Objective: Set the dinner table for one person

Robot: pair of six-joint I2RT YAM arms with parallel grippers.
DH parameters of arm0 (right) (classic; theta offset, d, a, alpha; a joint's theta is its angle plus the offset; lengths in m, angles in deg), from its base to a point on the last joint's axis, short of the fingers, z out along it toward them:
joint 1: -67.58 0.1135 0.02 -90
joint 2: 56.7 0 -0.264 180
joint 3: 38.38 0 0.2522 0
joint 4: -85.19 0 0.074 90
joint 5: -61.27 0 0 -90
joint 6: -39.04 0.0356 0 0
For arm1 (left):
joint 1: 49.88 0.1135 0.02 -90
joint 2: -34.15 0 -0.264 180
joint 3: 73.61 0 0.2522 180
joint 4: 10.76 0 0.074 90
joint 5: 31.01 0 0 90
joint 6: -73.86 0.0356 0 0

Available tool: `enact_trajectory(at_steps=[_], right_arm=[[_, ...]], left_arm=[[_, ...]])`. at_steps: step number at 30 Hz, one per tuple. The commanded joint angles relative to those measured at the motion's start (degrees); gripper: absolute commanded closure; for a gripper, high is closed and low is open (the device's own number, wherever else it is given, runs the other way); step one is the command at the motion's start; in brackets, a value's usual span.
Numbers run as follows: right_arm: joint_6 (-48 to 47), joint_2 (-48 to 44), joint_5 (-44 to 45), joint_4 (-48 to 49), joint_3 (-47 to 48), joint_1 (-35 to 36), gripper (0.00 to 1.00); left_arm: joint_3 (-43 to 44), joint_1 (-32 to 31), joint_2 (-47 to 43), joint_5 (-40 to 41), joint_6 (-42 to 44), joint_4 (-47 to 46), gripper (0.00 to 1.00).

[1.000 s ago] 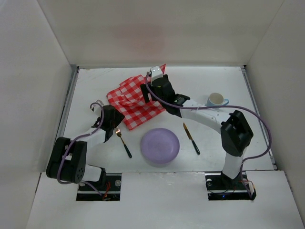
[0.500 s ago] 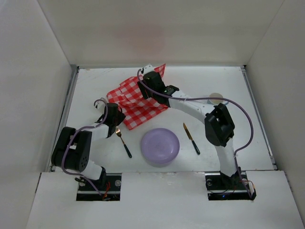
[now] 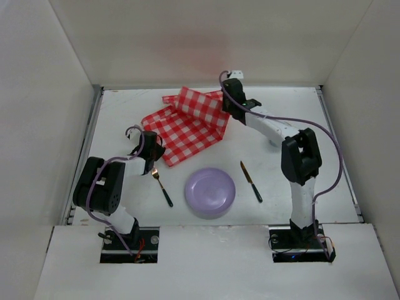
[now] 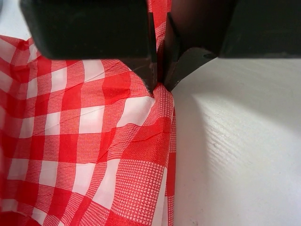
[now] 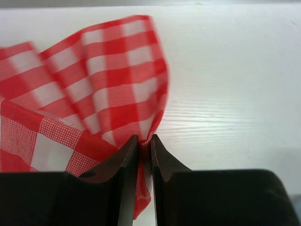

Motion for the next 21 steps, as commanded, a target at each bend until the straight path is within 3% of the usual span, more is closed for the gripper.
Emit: enact_trajectory(at_steps=[1, 4, 6, 9, 15, 19, 21], right_arm=[[10.13, -4.69, 1.96, 3.73, -5.01, -5.97, 0.78], [15.84, -8.03, 2.93, 4.87, -12.39, -9.75, 0.76], [18.74, -10.40, 3.54, 6.54, -17.13, -11.68, 0.70], [20.78, -13.30, 4.34, 8.39, -22.16, -13.80, 0.69], [20.35, -21.03, 4.08, 12.77, -30.85, -14.42, 0.40], [18.58, -21.23, -0.83, 16.03, -34.73, -10.47, 0.30], [20.15, -19.21, -3.73, 16.65, -35.27, -10.03, 0.29]], left_arm=[[2.15, 0.44, 0.69, 1.76, -0.63, -0.29, 0.95], [2.24, 1.23, 0.43, 2.90, -0.63, -0.03, 0.96], [2.50, 1.85, 0.34, 3.08, -0.63, 0.15, 0.96], [3.47, 3.08, 0.25, 3.08, -0.63, 0.50, 0.96], [5.58, 4.66, -1.24, 4.75, 0.24, 1.90, 0.94], [7.16, 5.28, -4.66, 8.34, 2.96, 3.75, 0.82], [7.51, 4.58, -7.90, 12.20, 5.51, 5.59, 0.66]])
